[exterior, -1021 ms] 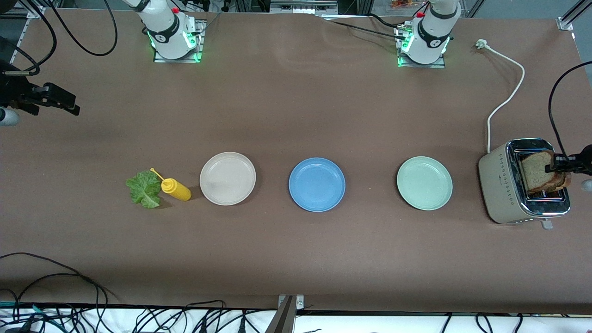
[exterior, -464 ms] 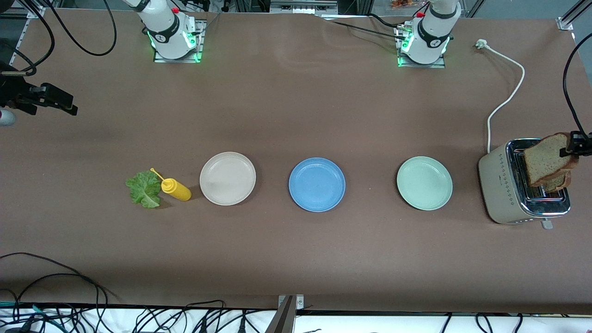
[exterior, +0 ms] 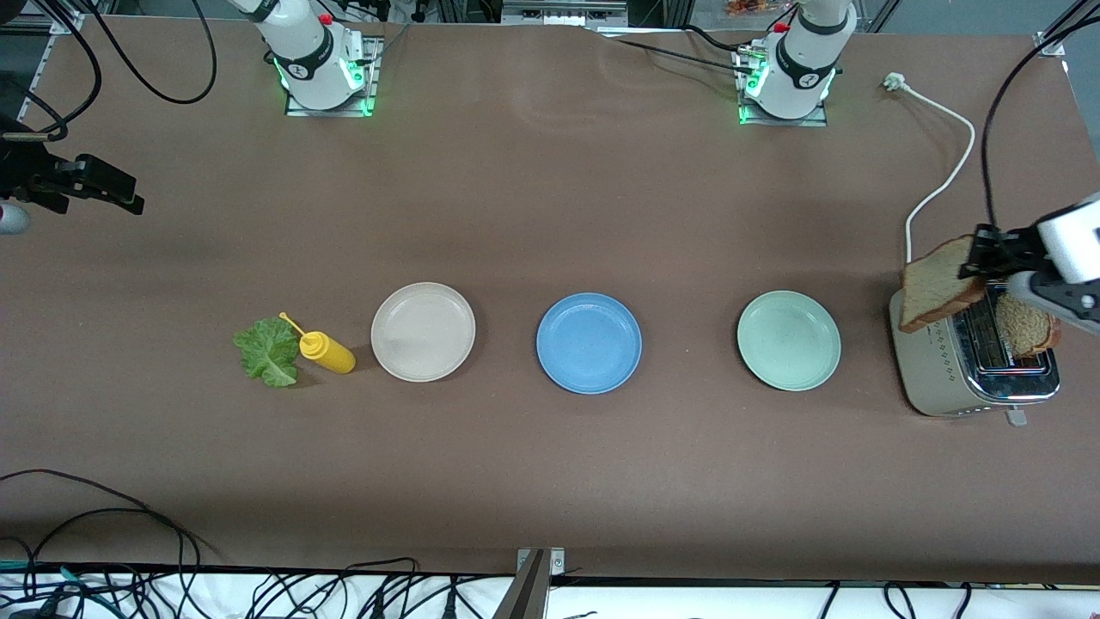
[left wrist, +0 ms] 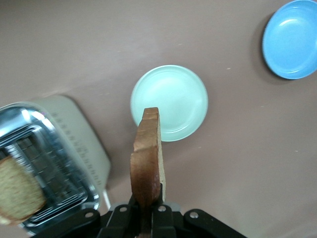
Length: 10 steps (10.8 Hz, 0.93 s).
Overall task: Make sandwich in blue plate with both arms
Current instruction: 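Carry the bread slice with the left gripper over the blue plate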
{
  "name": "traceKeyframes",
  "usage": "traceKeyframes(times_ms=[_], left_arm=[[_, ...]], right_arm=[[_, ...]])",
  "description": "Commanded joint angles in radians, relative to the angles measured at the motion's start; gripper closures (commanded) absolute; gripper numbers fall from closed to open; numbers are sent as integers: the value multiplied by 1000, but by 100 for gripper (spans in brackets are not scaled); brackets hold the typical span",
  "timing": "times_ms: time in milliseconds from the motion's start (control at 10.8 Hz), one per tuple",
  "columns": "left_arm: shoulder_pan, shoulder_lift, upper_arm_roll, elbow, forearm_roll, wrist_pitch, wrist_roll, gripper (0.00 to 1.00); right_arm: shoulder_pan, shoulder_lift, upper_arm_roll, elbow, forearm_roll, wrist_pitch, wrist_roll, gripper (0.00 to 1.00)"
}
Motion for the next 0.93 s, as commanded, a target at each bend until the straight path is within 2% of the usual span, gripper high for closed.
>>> traceKeyframes(times_ms=[0,186,371,649,835], left_arm=[[-25,41,-83,-8,-139,-16,-156,100],[-106,102,-84,-4,-241,-8,-226,100],[-169,171,-84,1,-293,24,-245,100],[-259,257,-84,1,-388,148,-246,100],[-336,322,-84,-1,-411,254,-246,100]], right_arm=[[-6,2,-1,17,20,-18,-18,0],[-6,2,-1,17,20,-18,-18,0],[-6,2,-1,16,20,-18,-18,0],[-6,4,-1,16,20,-18,-18,0],[-6,4,-1,16,20,-18,-18,0]])
